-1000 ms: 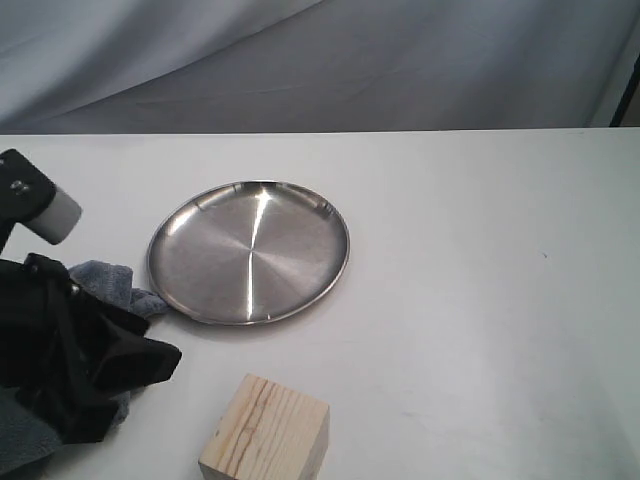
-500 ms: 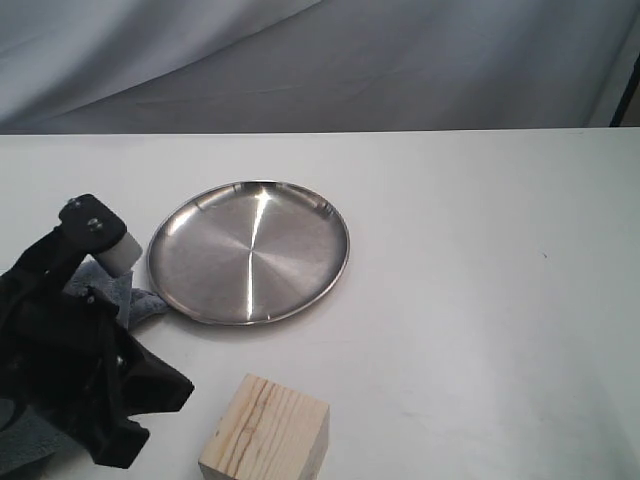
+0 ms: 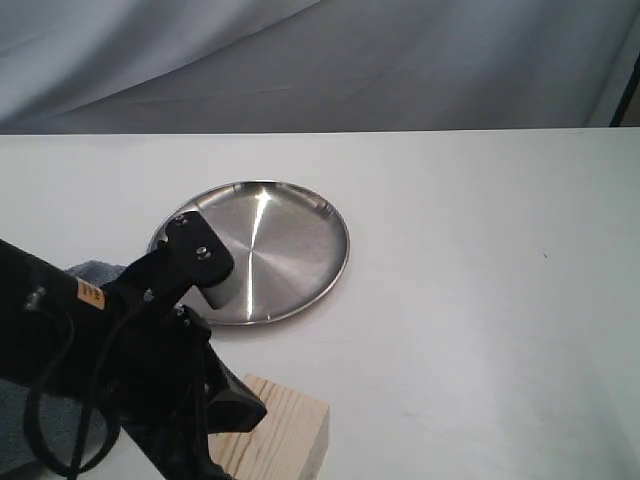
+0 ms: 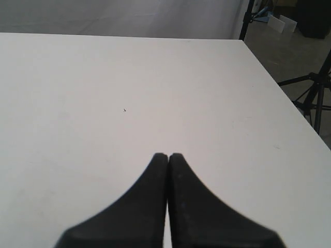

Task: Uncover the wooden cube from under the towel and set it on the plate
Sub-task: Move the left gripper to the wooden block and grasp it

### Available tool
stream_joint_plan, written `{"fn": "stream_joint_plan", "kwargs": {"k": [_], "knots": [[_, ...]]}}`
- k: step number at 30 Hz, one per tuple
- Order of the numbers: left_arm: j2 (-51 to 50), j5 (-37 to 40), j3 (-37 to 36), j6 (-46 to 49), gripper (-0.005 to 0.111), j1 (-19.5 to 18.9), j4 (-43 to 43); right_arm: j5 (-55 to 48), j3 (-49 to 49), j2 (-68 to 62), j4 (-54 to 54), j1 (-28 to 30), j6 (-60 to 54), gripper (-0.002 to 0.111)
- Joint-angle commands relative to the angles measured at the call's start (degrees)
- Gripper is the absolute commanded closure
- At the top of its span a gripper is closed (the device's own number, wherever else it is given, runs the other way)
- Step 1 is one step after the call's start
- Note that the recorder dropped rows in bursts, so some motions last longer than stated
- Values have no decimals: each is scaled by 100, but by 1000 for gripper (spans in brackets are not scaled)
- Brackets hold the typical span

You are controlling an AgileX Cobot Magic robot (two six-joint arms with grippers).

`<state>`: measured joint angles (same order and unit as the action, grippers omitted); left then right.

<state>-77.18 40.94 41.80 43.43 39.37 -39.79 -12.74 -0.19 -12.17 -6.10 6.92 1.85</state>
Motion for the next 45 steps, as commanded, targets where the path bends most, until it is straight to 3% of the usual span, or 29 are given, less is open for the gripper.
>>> {"fn": "stream_joint_plan", "kwargs": {"k": [1,3,5,9,14,17,23,32,34,37,43,45], "knots": [[-24,-714,48,-12,107,352,319,65,19,-18,-37,41,26,108],[-24,-761,48,-12,107,356,400,65,19,-18,-37,41,26,108],[-24,-795,51,-449,107,356,1068,65,19,-18,-37,41,26,108],[-24,-527,288,-2623,107,356,3793,65,19,-18,-37,41,26,108],[-68,142,517,-4156,107,518,5385,65,19,-18,-37,41,26,108],[-296,607,854,-4233,107,1051,5535,65,19,-18,-37,41,26,108],[-904,475,1077,-4628,106,1877,5253,65,19,-18,-37,41,26,108],[-1345,253,1081,-4630,105,1953,4799,65,19,-18,-37,41,26,108],[-1345,239,1081,-4630,98,1953,4710,65,19,-18,-37,41,26,108],[-1345,239,1081,-4593,78,1953,4647,65,19,-18,-37,41,26,108],[-1345,224,1081,-4904,7,1953,4574,65,19,-18,-37,41,26,108],[-1345,197,1081,-5126,2,1953,4508,65,19,-18,-37,41,26,108]]}}
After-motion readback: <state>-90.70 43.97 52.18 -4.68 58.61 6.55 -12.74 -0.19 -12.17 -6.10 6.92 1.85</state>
